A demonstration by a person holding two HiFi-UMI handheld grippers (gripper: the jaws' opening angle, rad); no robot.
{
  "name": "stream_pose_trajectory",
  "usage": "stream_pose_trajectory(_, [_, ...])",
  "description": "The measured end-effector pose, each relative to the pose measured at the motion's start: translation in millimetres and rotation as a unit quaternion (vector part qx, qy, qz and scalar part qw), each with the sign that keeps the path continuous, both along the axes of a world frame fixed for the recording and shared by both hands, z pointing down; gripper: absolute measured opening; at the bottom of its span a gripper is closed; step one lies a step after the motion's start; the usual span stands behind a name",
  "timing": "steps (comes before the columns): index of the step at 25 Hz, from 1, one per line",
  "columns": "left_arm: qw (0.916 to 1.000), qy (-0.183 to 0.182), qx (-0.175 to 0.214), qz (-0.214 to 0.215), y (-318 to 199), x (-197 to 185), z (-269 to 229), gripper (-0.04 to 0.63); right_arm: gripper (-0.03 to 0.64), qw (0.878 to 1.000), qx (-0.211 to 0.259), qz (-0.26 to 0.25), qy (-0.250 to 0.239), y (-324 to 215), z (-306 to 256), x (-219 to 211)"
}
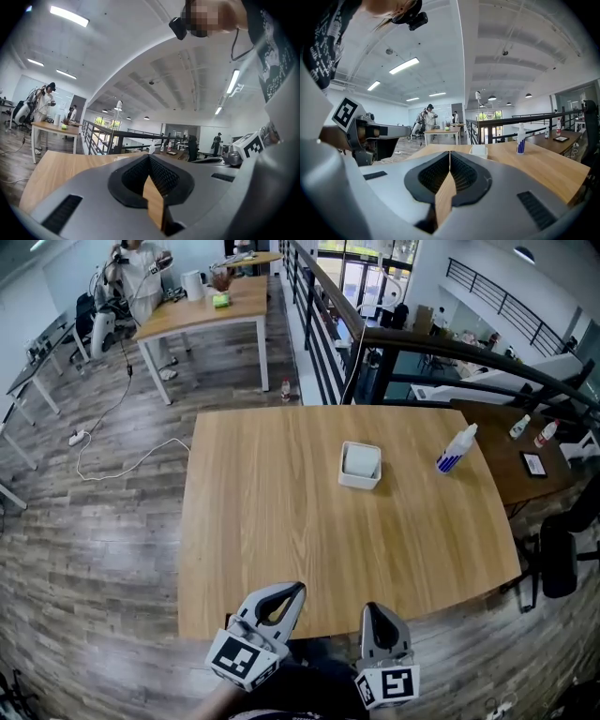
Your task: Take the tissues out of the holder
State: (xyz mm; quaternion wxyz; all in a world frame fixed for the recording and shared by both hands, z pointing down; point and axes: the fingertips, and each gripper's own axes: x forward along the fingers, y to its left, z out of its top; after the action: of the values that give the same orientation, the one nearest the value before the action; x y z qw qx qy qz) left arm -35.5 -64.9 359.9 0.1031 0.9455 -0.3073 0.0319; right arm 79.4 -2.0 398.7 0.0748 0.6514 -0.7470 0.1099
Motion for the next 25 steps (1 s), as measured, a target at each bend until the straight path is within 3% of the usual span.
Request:
stream_pose_trajectory(6, [0.9999, 0.0, 0.001, -0.016, 0, 8, 1, 0.005, 0.015, 1.0, 0.015, -0.012, -0.012, -14, -4, 13])
stream_pose_trajectory(25, [0.9973, -0.013, -0.013, -0.071, -19, 36, 9, 0.005, 0.015, 0.999, 0.003, -0.049, -0.019, -36, 7, 57])
